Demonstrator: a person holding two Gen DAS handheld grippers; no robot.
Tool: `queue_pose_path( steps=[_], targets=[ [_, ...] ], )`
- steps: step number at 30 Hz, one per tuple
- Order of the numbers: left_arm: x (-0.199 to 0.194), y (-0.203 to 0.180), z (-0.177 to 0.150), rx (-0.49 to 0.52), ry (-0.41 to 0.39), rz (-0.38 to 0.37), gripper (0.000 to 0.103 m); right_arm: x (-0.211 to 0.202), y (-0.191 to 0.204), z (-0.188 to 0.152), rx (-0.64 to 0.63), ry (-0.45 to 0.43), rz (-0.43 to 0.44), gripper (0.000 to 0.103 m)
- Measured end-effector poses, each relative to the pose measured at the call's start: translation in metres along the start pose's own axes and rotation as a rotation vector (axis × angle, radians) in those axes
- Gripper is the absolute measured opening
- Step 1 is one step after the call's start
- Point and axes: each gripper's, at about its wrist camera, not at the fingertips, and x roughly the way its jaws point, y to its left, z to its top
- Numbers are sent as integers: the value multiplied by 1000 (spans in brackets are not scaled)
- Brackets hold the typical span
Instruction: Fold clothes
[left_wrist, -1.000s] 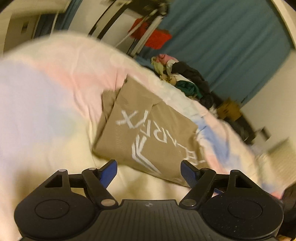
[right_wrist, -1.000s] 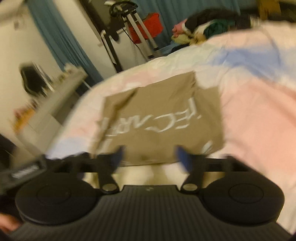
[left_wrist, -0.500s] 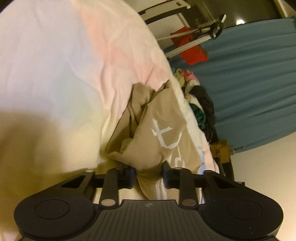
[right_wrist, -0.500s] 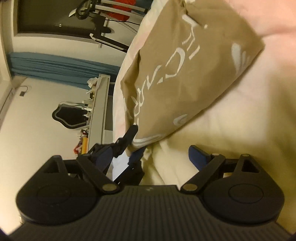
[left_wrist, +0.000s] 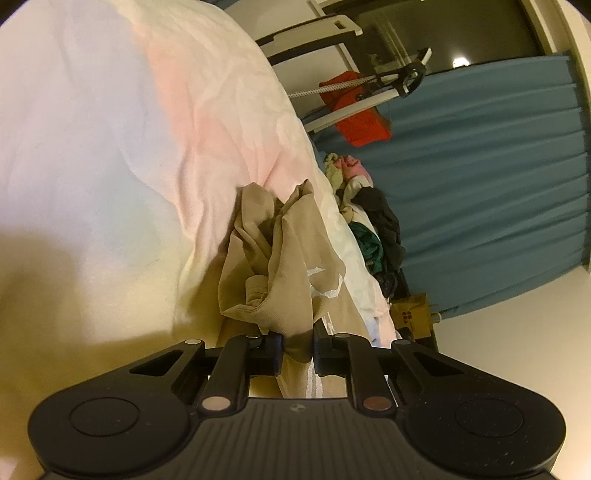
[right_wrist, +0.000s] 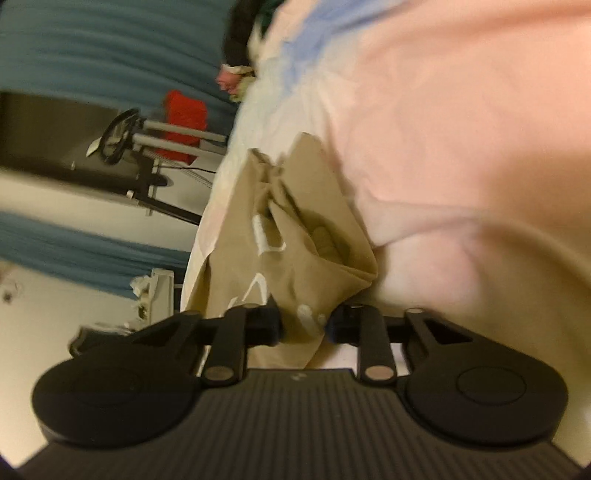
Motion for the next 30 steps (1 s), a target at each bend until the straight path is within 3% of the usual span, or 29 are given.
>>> queue_pose_path(
  steps=[5, 12, 17, 23, 27, 30],
  targets=[
    [-27, -10, 3, 12, 3, -90, 15, -45, 28, -1, -42, -41, 65, 20],
    [-53, -46, -25, -4, 105, -194, 15, -134, 53, 17, -69, -128, 125, 19],
    [-35, -91, -48, 37, 181, -192, 15, -175, 44, 49, -63, -164, 122, 19],
    [58, -180, -48, 131, 241, -148, 15, -166, 37, 127, -1, -244, 79, 19],
    [155, -256, -38, 206, 252, -143, 15, -136, 55, 216, -34, -326, 61, 19],
    [227, -298, -28, 176, 258, -177, 14, -117, 70, 281, -124, -404, 98, 19]
  ],
)
